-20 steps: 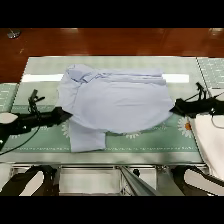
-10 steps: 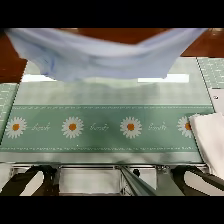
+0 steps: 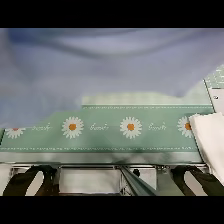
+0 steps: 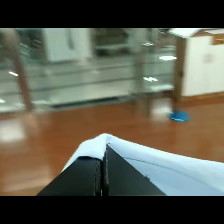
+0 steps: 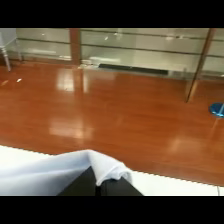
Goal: Fold the shirts.
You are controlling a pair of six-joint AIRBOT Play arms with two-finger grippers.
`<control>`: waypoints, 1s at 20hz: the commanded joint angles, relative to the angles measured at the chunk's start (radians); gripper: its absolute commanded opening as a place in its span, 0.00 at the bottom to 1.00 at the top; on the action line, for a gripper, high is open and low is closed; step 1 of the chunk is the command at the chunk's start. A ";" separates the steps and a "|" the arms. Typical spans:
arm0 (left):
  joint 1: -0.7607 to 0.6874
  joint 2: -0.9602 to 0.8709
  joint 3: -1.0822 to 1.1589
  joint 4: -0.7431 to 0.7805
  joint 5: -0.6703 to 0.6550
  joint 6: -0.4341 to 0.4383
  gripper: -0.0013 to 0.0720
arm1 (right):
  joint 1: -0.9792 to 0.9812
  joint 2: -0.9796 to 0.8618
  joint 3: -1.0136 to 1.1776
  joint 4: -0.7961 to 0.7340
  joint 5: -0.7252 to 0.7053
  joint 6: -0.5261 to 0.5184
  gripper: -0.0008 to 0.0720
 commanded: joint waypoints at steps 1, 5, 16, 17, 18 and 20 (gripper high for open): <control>-0.029 0.119 -0.018 0.134 -0.043 -0.023 0.05 | 0.000 0.101 0.010 -0.061 0.067 0.031 0.04; -0.060 0.178 -0.166 0.212 -0.091 -0.024 0.05 | 0.001 0.120 -0.048 -0.039 0.190 0.050 0.04; -0.060 -0.172 -0.904 0.004 0.322 -0.076 0.05 | 0.014 -0.020 -1.002 0.075 -0.307 -0.069 0.04; -0.060 -0.251 -0.900 -0.013 0.366 -0.076 0.05 | 0.025 -0.098 -1.007 0.075 -0.354 -0.084 0.04; -0.060 -0.323 -0.890 -0.036 0.414 -0.076 0.05 | 0.035 -0.175 -0.998 0.077 -0.407 -0.087 0.04; -0.060 -0.471 -0.849 -0.075 0.491 -0.076 0.05 | 0.053 -0.341 -0.951 0.079 -0.504 -0.085 0.04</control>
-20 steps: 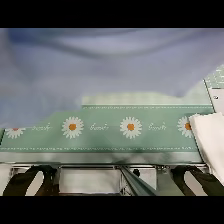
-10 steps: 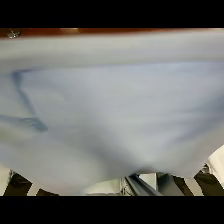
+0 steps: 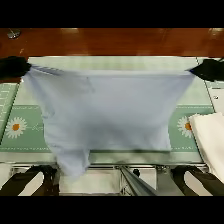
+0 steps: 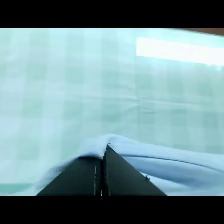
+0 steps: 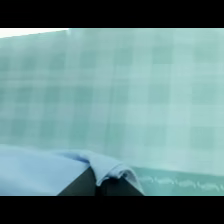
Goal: Fold the shirts.
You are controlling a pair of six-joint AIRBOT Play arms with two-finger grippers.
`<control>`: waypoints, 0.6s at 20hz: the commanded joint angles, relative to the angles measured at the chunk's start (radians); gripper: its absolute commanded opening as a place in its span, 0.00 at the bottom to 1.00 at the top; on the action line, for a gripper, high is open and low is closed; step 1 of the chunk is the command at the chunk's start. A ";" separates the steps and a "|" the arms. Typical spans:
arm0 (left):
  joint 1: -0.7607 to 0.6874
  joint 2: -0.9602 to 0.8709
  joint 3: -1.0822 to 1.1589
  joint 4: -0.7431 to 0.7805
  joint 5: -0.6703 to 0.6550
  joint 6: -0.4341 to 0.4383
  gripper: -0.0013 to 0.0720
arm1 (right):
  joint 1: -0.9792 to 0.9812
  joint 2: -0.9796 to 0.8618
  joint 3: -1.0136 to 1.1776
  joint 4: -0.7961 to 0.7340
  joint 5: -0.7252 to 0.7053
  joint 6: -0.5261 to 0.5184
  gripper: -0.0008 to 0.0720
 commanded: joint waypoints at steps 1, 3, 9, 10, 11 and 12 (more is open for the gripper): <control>0.000 -0.262 0.041 -0.069 0.152 -0.002 0.05 | 0.026 -0.275 0.029 0.012 -0.201 -0.014 0.04; 0.000 -0.389 0.137 -0.069 0.147 -0.052 0.05 | 0.025 -0.436 0.149 0.044 -0.203 -0.003 0.04; -0.014 -0.534 0.238 -0.103 0.048 -0.164 0.05 | 0.025 -0.679 0.342 0.146 -0.093 0.006 0.04; -0.008 -0.526 0.238 -0.103 -0.010 -0.139 0.05 | 0.024 -0.678 0.342 0.147 -0.055 -0.010 0.04; 0.001 -0.515 0.240 -0.101 -0.083 -0.093 0.05 | 0.017 -0.673 0.342 0.146 -0.003 -0.027 0.04; 0.010 -0.504 0.240 -0.098 -0.155 -0.054 0.05 | 0.009 -0.668 0.342 0.144 0.060 -0.047 0.04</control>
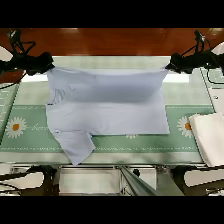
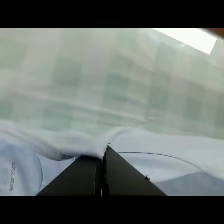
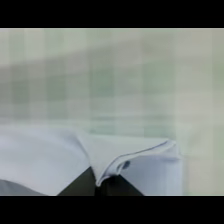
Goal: Fold the shirts.
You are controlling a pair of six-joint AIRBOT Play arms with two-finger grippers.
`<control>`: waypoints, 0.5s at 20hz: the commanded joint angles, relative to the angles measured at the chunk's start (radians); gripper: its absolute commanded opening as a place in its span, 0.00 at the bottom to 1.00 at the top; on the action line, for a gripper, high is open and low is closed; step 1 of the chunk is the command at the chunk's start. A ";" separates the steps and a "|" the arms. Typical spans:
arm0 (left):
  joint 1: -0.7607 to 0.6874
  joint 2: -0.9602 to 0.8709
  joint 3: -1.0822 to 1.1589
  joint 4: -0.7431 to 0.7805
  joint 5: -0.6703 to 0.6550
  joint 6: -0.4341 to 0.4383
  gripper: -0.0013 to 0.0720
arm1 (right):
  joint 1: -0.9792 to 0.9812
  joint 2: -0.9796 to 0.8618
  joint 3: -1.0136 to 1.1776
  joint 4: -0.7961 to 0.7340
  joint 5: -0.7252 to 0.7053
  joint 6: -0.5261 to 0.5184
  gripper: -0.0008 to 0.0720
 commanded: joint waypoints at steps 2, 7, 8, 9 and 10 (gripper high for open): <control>0.019 0.004 0.012 0.051 -0.311 0.119 0.05 | -0.013 -0.026 0.021 -0.018 0.238 -0.054 0.04; 0.018 -0.002 -0.156 0.121 -0.350 0.119 0.05 | 0.006 -0.027 -0.092 -0.160 0.230 -0.023 0.04; 0.018 -0.005 -0.193 0.121 -0.340 0.119 0.05 | 0.006 -0.029 -0.123 -0.160 0.212 -0.017 0.04; 0.018 -0.011 -0.218 0.121 -0.335 0.117 0.10 | 0.007 -0.029 -0.149 -0.155 0.199 -0.020 0.07; 0.018 -0.020 -0.230 0.121 -0.340 0.115 0.51 | 0.015 -0.029 -0.169 -0.150 0.193 -0.020 0.49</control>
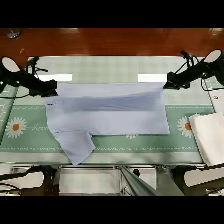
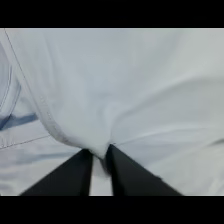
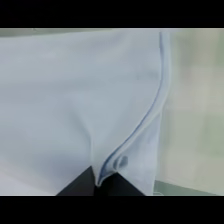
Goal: Fold the shirts.
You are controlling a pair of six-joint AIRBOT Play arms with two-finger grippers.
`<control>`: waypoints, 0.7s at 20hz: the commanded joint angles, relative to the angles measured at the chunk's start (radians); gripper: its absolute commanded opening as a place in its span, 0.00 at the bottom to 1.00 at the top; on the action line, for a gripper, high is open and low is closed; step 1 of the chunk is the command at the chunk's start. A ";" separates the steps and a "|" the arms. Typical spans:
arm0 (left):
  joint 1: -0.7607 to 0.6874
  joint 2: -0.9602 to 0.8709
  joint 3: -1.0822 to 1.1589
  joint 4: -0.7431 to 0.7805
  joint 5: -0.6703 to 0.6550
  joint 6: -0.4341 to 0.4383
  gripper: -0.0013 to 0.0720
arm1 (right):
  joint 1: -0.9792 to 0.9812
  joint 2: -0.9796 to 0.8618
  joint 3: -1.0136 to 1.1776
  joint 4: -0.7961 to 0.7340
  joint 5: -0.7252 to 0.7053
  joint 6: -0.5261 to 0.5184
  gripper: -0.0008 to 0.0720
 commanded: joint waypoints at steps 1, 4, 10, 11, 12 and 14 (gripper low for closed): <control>0.000 -0.019 -0.068 0.014 -0.042 -0.001 0.96 | 0.013 -0.002 -0.065 -0.019 0.002 -0.003 0.87; 0.021 0.006 -0.060 0.017 -0.113 -0.002 0.97 | -0.021 0.036 -0.060 -0.024 0.079 -0.008 0.87; 0.213 0.256 -0.356 0.035 -0.177 0.036 0.97 | -0.246 0.343 -0.377 -0.001 -0.004 -0.021 0.87; 0.258 0.305 -0.436 0.012 -0.172 0.035 0.97 | -0.270 0.409 -0.474 0.060 -0.047 -0.053 0.87; 0.308 0.351 -0.518 -0.018 -0.171 0.029 0.97 | -0.282 0.474 -0.572 0.121 -0.079 -0.092 0.87; 0.396 0.424 -0.647 -0.098 -0.163 0.051 0.97 | -0.276 0.568 -0.716 0.192 -0.099 -0.146 0.87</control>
